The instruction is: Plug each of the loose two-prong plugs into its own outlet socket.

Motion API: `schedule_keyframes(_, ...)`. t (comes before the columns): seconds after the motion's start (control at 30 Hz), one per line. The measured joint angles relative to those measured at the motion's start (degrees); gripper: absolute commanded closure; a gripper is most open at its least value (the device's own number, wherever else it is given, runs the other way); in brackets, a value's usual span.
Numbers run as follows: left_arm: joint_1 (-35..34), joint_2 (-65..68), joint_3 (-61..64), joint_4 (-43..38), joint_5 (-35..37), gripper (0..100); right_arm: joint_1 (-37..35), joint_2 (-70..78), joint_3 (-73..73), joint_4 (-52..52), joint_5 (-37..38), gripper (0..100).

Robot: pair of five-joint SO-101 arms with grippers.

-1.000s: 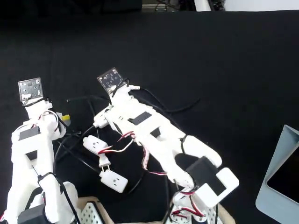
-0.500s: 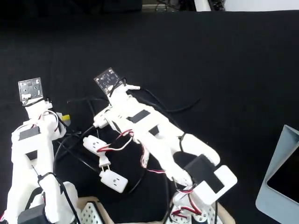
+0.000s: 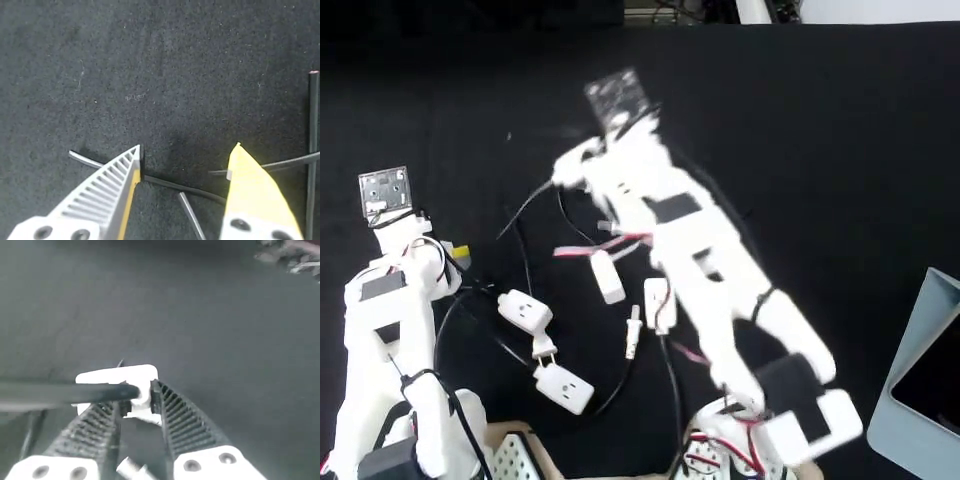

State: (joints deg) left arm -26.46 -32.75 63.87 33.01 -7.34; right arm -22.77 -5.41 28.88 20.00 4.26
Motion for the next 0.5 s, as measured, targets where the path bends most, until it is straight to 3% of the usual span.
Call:
schedule_keyframes(0.3,0.0,0.0,0.0,0.0,0.0,72,10.64,16.97,-16.09,0.0,-8.79,98.6)
schedule_keyframes(0.5,0.0,0.0,0.0,0.0,0.0,72,13.19,26.9,-24.35,0.0,-11.16,98.2)
